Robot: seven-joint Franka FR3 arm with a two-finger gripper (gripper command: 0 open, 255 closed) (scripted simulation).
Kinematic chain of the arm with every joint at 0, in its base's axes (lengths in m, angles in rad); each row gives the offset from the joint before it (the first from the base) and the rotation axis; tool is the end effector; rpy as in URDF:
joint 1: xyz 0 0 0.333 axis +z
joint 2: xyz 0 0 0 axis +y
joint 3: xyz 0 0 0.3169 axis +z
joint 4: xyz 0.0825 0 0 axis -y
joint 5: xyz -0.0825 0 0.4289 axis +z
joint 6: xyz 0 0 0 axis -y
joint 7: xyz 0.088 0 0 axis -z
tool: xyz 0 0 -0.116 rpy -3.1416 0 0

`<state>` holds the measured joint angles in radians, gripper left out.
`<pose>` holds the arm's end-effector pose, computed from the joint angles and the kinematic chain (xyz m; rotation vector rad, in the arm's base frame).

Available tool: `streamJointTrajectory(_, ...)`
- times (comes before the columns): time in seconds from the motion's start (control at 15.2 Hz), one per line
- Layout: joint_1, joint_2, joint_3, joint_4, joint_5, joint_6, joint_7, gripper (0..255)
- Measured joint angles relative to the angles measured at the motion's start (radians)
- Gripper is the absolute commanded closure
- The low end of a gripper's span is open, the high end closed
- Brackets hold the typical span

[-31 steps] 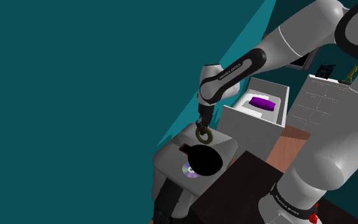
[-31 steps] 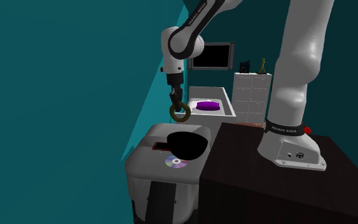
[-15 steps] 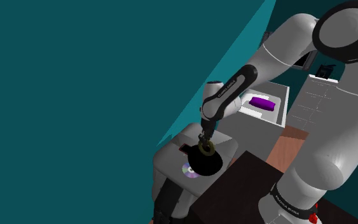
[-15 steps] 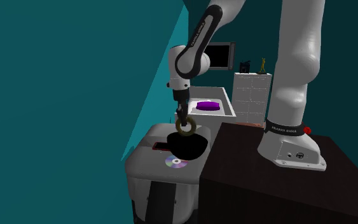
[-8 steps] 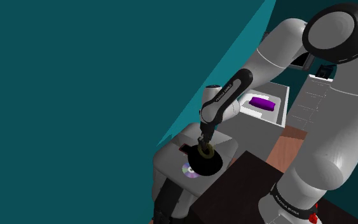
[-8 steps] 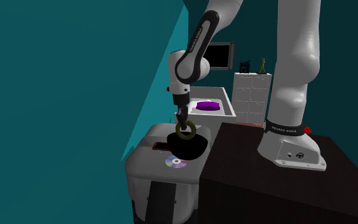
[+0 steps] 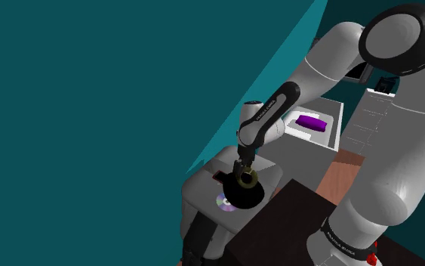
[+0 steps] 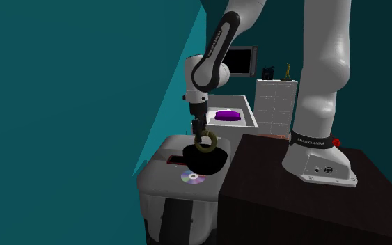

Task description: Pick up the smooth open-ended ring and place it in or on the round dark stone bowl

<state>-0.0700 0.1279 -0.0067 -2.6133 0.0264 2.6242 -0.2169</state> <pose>0.4379 -0.0343 0.1485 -3.1034 -0.1810 0.1776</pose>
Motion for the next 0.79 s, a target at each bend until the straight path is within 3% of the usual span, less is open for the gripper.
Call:
streamJointTrajectory(0.4, 0.0, -0.11, -0.002, 0.021, -0.006, -0.129, 0.005, 0)
streamJointTrajectory(0.79, -0.001, -0.126, -0.002, 0.022, -0.007, -0.147, 0.005, 0)
